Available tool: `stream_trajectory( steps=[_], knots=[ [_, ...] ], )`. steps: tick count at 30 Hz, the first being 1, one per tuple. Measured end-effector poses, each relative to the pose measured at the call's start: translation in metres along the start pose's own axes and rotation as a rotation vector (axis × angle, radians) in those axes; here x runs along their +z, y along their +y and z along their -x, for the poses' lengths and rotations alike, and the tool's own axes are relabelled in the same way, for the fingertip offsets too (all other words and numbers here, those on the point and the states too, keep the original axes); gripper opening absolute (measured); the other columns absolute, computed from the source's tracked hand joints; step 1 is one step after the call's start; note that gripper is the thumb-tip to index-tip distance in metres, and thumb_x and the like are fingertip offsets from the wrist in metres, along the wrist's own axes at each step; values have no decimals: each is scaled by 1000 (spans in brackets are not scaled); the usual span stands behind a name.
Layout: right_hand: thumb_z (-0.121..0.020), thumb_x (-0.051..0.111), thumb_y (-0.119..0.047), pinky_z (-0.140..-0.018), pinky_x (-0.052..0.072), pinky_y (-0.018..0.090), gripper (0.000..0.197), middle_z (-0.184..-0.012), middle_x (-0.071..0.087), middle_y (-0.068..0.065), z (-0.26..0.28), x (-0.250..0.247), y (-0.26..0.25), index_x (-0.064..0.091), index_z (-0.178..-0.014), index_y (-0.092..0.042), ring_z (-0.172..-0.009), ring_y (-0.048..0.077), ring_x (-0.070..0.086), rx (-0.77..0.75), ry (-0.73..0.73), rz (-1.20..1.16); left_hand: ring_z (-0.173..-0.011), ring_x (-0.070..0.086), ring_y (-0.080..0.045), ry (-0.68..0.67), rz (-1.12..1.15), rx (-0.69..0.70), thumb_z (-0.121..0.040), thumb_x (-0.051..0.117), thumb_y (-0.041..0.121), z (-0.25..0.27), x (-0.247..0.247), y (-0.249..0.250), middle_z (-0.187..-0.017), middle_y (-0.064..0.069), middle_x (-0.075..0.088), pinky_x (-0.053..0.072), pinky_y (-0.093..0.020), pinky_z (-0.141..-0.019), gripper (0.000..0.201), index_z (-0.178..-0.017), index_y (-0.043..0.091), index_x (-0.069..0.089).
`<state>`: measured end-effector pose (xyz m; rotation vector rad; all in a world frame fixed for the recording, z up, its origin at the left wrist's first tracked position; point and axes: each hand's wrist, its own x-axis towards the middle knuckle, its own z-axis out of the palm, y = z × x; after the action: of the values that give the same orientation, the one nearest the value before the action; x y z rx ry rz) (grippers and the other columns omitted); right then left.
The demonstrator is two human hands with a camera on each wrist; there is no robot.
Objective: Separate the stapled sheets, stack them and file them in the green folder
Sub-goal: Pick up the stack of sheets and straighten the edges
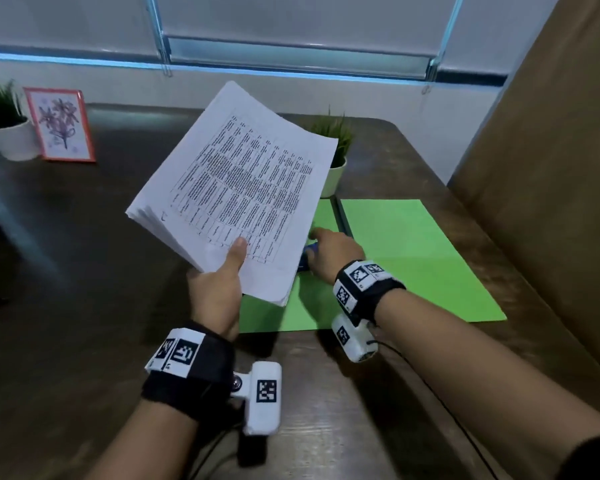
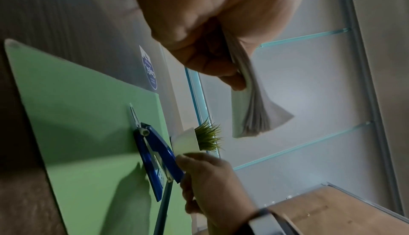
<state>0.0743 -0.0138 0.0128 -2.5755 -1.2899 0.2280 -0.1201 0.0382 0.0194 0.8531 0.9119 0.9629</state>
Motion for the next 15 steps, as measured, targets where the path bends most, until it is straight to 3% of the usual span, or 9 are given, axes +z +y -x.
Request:
stream_trajectory(
  steps=[2, 5, 9, 13, 15],
  knots=[
    [-95, 51, -38, -74, 49, 37, 34, -111, 68, 12, -14, 10, -9, 56, -123, -20, -97, 36, 65, -5, -79, 35, -89, 76, -16, -5, -18, -6, -81, 82, 29, -4, 1, -4, -109, -5, 76, 62, -33, -75, 57, -128, 6, 60],
    [-96, 50, -45, -73, 45, 34, 32, -113, 67, 5, -29, 19, -7, 59, -118, -22, -96, 32, 64, -18, -237, 46, -93, 76, -20, -23, -28, -10, -76, 87, 34, -6, 2, -8, -106, -3, 77, 59, -45, -90, 60, -125, 9, 62],
    [-93, 51, -39, -59, 43, 29, 24, -85, 65, 2, -30, 19, 2, 64, -96, -19, -77, 30, 61, 32, -161, 93, -94, 75, -17, -45, -45, -4, -77, 86, 34, -7, 4, -11, -104, 0, 78, 59, -44, -91, 54, -121, 11, 65],
    [-96, 48, -29, -71, 51, 38, 19, -82, 55, 7, -17, 19, 3, 50, -87, -12, -78, 32, 59, 98, -40, 58, -95, 75, -16, -72, -58, 7, -76, 86, 35, -1, 9, -11, -103, 2, 78, 59, -42, -91, 54, -120, 14, 64],
    [-91, 50, -32, -66, 50, 37, 20, -81, 56, 7, -17, 24, 6, 50, -88, -12, -76, 34, 61, 104, -24, -5, -93, 75, -15, -83, -55, 9, -79, 84, 32, 5, 12, -10, -101, 2, 78, 60, -41, -89, 48, -119, 14, 65]
  ],
)
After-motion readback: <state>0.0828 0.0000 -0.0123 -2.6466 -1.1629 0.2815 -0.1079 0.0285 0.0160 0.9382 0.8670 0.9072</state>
